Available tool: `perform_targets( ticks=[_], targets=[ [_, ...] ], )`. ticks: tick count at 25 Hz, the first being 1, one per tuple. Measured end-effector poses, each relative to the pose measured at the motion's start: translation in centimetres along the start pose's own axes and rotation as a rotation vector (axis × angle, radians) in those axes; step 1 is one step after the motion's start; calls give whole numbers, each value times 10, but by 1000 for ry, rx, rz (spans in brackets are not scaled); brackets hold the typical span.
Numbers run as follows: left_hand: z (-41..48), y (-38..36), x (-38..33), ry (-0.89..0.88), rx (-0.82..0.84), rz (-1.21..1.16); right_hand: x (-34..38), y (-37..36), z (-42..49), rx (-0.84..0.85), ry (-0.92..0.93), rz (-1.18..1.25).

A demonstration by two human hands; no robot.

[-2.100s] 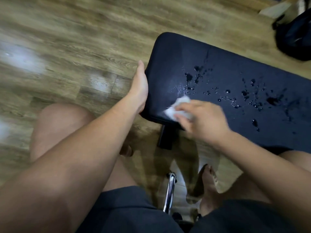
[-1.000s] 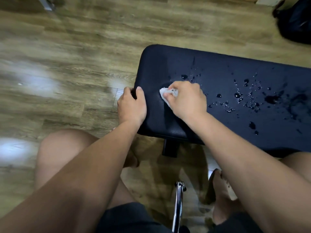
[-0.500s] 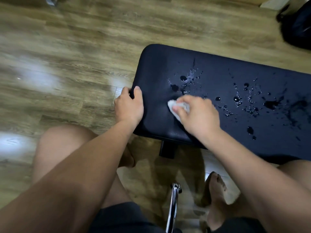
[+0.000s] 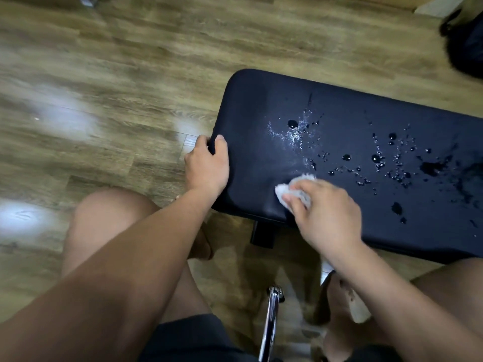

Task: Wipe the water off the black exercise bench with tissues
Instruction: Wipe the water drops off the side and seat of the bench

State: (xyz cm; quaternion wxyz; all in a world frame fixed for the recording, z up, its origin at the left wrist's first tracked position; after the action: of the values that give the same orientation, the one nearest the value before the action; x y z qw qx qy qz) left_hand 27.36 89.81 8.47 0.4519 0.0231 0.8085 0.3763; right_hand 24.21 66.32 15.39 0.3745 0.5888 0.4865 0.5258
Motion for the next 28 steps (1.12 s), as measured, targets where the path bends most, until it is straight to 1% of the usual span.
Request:
perform_targets(
  ticks=[4, 6, 8, 10, 12, 13, 15, 17, 19, 21, 22, 23, 26, 28],
  targets=[
    [-2, 3, -1, -1, -6, -15, 37, 2, 96, -28, -15, 34],
    [-2, 3, -4, -4, -3, -15, 44, 6, 122, -37, -34, 49],
    [-3, 2, -3, 6, 13, -15, 38, 4, 103, -43, -41, 53],
    [-3, 1, -2, 24, 34, -16, 24, 3, 49, -82, 6, 36],
    [-1, 1, 2, 39, 39, -1, 10, 2, -6, -43, 55, 9],
    [0, 1, 3, 42, 35, -2, 4, 2, -14, -30, 58, -22],
    [-1, 0, 1, 36, 37, -9, 7, 3, 16, -56, 87, -66],
    [-2, 2, 0, 27, 33, -28, 29, -1, 66, -119, 144, -82],
    [-3, 4, -3, 23, 24, -51, 53, 2, 125, -167, 170, -179],
    [-5, 4, -4, 27, 23, -50, 66, 13, 156, -192, 187, -289],
    [-4, 3, -3, 32, 28, -44, 66, 12, 154, -185, 204, -300],
    [-4, 4, -2, 38, 33, -41, 60, 10, 142, -167, 215, -258],
    [-2, 5, 0, 38, 27, -17, 34, 2, 57, -123, 246, -76],
    [-2, 2, -1, 22, 29, -10, 32, 1, 6, -70, 271, -109]
  ],
)
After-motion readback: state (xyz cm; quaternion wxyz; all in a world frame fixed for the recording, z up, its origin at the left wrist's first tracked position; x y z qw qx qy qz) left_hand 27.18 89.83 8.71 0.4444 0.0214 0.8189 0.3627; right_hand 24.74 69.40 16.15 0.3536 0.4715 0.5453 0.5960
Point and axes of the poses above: each hand's wrist, its own z-axis towards the middle knuckle, its own y-axis out of the back of the hand, x = y × z, the point moved 7 cm from there along z, towards the middle knuckle, and after that the axes turned 2 degrees about -z, right-handed, at the moved point
